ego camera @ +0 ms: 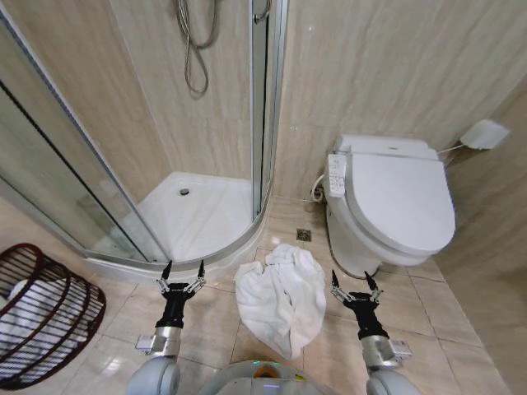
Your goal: Discard the used towel into the hamper.
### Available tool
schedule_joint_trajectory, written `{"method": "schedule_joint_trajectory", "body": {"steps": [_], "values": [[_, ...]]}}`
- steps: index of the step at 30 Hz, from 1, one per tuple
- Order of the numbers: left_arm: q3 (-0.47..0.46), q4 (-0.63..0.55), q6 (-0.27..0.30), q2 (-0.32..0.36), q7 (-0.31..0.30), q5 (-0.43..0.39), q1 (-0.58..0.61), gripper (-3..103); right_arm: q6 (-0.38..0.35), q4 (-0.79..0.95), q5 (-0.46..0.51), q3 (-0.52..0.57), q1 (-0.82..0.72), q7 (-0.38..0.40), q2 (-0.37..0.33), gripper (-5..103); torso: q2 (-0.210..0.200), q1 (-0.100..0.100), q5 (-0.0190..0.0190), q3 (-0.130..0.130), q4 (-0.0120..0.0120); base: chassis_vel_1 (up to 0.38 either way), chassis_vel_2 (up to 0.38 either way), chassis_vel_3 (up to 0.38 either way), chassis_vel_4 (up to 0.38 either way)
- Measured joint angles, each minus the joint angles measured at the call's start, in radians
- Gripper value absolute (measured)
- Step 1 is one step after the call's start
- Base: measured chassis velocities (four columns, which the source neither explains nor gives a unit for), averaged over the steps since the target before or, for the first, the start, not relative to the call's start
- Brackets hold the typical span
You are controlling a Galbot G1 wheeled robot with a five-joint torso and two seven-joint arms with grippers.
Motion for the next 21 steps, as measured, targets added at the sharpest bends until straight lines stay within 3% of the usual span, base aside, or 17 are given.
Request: {"method": "schedule_joint_trajectory", "body": {"steps": [12, 18, 21], "values": [[0.001, 0.02, -0.016, 0.007, 0.0, 0.004, -0.006, 100, -0.01, -0.014, 0.023, -0.003, -0.004, -0.016, 0.0, 100, -0.012, 0.0, -0.0002, -0.015, 0.0002, 0.03, 0.033, 0.033, 0.037], [0.001, 0.024, -0.019, 0.007, -0.043, 0.018, 0.001, 100, -0.081, -0.07, 0.091, -0.015, 0.03, -0.05, -0.046, 100, -0.011, 0.0, 0.0001, -0.015, 0.0, 0.0, 0.0, 0.0, 0.0], [-0.001, 0.006, 0.042, -0.002, -0.093, 0.056, 0.006, 100, -0.162, -0.124, 0.117, -0.036, 0.084, -0.092, -0.092, 100, -0.01, 0.0, -0.0001, -0.014, 0.0, 0.0, 0.0, 0.0, 0.0]]}}
